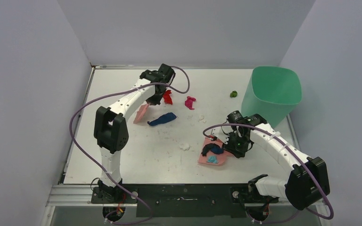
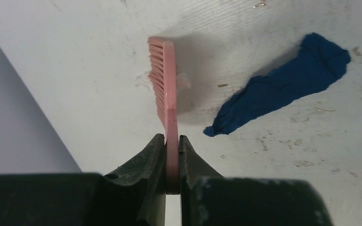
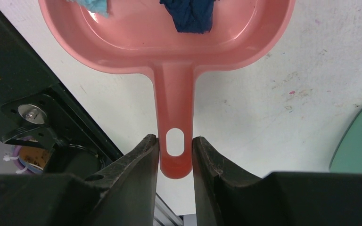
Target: Sweep away the paper scraps from the table
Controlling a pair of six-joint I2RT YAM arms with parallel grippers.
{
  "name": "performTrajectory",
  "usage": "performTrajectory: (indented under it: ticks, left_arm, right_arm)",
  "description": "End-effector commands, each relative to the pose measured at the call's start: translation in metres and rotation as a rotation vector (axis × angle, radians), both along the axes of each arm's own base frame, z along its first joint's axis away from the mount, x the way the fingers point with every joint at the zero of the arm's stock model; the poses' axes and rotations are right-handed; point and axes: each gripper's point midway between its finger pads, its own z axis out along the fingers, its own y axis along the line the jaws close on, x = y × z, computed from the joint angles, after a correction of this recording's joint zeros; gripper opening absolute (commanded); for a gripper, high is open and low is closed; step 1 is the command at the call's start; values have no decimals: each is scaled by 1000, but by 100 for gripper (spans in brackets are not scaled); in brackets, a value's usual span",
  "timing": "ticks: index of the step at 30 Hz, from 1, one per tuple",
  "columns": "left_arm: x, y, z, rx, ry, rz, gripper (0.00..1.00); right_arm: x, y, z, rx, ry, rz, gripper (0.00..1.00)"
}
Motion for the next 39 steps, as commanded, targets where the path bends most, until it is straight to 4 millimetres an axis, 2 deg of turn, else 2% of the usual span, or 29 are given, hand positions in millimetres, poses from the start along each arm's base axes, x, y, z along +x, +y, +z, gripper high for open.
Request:
performTrajectory:
  ticks: [1,5,11,16,24,28,34,39]
  left_arm:
    - [-21,-47,12,-299,16,-53,0]
    - [-44,-81,23,-452,13,-121,0]
    - [-83,-119,19,-581,77,-187,0]
    - [-115,-144,20,-634,114,-226,0]
    - [-149,-189,53,-841,116,-288,0]
    - [-161,-196,70,-910,119,-300,0]
    - [-166,-188,99,-969,50,-278,0]
    - [-159,-170,148,-1038,-129,-229,0]
  right_arm:
    - [4,3,-1,-36,-19,-11,7]
    - [6,8,-2,-57,-18,-5,7]
    - [15,17,-11,-105,-48,-4,7]
    - [25,33,-16,-86,-55,-44,6]
    - [45,53,-21,-50,-79,-105,6]
    - [50,58,-22,-33,-89,-110,6]
    - [58,62,-14,19,-162,-112,6]
    - [61,66,3,90,-237,-91,5]
